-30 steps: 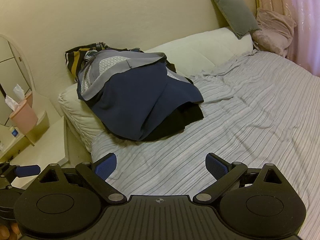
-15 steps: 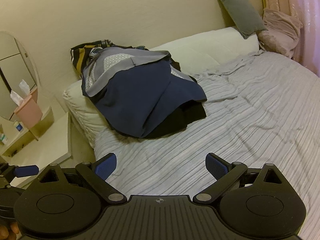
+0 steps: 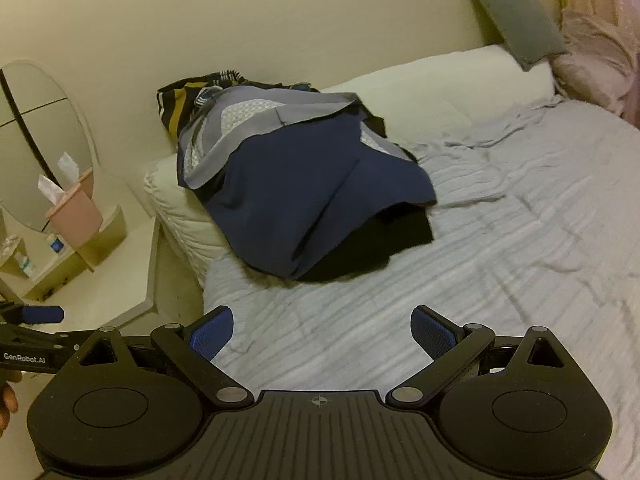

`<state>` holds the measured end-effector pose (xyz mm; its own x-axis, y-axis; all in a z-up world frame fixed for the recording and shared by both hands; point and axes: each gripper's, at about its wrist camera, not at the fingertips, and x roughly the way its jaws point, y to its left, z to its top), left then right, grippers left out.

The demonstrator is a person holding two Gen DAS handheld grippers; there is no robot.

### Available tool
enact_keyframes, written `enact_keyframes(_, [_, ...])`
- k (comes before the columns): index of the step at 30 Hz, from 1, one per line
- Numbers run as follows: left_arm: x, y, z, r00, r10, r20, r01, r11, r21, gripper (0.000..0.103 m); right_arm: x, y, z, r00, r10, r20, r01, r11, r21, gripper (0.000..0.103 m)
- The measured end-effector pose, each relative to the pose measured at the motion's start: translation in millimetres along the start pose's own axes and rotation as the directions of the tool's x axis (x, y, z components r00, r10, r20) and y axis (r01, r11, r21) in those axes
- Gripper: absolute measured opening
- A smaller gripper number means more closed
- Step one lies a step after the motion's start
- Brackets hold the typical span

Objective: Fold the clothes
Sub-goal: 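Grasp the navy top on the pile with both grippers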

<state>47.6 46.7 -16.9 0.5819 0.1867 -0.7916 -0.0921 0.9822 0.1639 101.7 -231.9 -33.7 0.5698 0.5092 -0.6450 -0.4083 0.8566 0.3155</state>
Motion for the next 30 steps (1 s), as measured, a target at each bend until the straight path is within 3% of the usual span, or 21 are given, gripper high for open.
enact_keyframes(6, [61, 23, 58, 0.997, -0.034, 0.07, 0.024, 0.991, 0.13, 0.1, 70, 2, 38, 1.0, 0.015, -0.015, -0.016, 1.0, -0.024, 0.098])
enact_keyframes(11, [109, 32, 105, 0.986, -0.046, 0.159, -0.003, 0.956, 0.292, 0.1, 147, -6, 71, 1.0, 0.007, -0.024, -0.008, 1.0, -0.019, 0.098])
enact_keyframes(15, [145, 44, 128, 0.983, -0.057, 0.176, -0.004, 0.945, 0.327, 0.1, 210, -17, 88, 0.999, 0.008, -0.034, -0.008, 1.0, 0.0, 0.098])
enact_keyframes(19, [169, 57, 130, 0.986, -0.065, 0.156, 0.014, 0.952, 0.305, 0.1, 260, -22, 96, 0.998, 0.034, -0.044, -0.031, 0.998, 0.061, 0.098])
enact_keyframes(22, [178, 63, 123, 0.987, -0.084, 0.138, 0.042, 0.96, 0.278, 0.1, 264, -10, 100, 0.999, 0.035, 0.005, -0.036, 0.995, 0.092, 0.071])
enact_keyframes(24, [181, 64, 118, 0.986, -0.096, 0.134, 0.057, 0.961, 0.269, 0.1, 264, -7, 99, 1.0, 0.015, -0.003, -0.015, 0.996, 0.092, 0.039])
enact_keyframes(26, [180, 63, 115, 0.984, -0.106, 0.144, 0.065, 0.963, 0.263, 0.1, 261, -10, 100, 1.0, 0.015, -0.015, -0.014, 0.995, 0.103, 0.016])
enact_keyframes(27, [178, 62, 115, 0.981, -0.114, 0.16, 0.069, 0.963, 0.262, 0.1, 259, -15, 102, 0.999, 0.033, -0.021, -0.03, 0.992, 0.119, 0.009])
enact_keyframes(30, [163, 54, 113, 0.962, -0.147, 0.229, 0.08, 0.957, 0.279, 0.1, 230, -23, 111, 0.993, 0.118, 0.019, -0.119, 0.983, 0.138, 0.006])
